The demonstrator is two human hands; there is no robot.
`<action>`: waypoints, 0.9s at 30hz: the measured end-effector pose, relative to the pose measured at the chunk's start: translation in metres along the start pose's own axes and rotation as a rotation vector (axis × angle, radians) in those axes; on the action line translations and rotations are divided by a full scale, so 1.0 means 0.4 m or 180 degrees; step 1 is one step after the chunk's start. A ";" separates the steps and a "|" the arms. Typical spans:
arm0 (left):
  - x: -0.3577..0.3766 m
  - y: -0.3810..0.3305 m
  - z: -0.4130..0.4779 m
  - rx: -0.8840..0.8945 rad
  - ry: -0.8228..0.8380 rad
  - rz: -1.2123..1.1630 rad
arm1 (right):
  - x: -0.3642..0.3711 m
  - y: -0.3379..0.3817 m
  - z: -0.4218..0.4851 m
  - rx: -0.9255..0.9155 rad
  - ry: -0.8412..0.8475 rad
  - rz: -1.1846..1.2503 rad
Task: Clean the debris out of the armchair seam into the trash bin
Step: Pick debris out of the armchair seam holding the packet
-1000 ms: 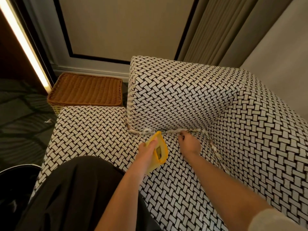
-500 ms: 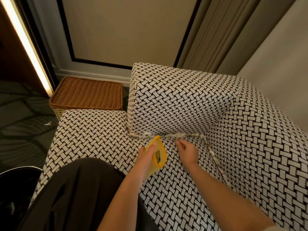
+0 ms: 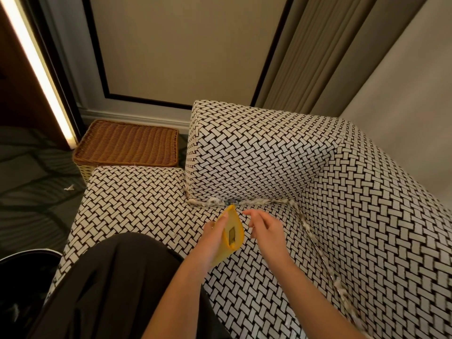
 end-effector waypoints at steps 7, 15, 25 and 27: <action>-0.003 0.001 0.005 -0.0050 -0.0008 0.0015 | -0.022 -0.161 0.085 0.0681 -0.0063 -0.1109; 0.001 0.000 0.030 -0.0096 -0.0072 -0.0023 | -0.037 -0.203 0.183 0.0814 -0.0080 -0.2266; 0.000 0.004 0.051 -0.0050 0.0003 -0.0026 | -0.067 -0.178 0.272 0.1136 0.0530 -0.2874; 0.000 0.002 0.048 -0.0038 0.0004 -0.0029 | -0.074 -0.168 0.283 0.1159 0.0751 -0.2974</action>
Point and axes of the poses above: each hand's wrist, its own z-axis towards the middle knuckle, its own x-axis out of the palm, y = z × x, the point moved 2 cm from there along z, towards the middle knuckle, and after that the axes turned 12 degrees about -z, right-handed, at the moved point
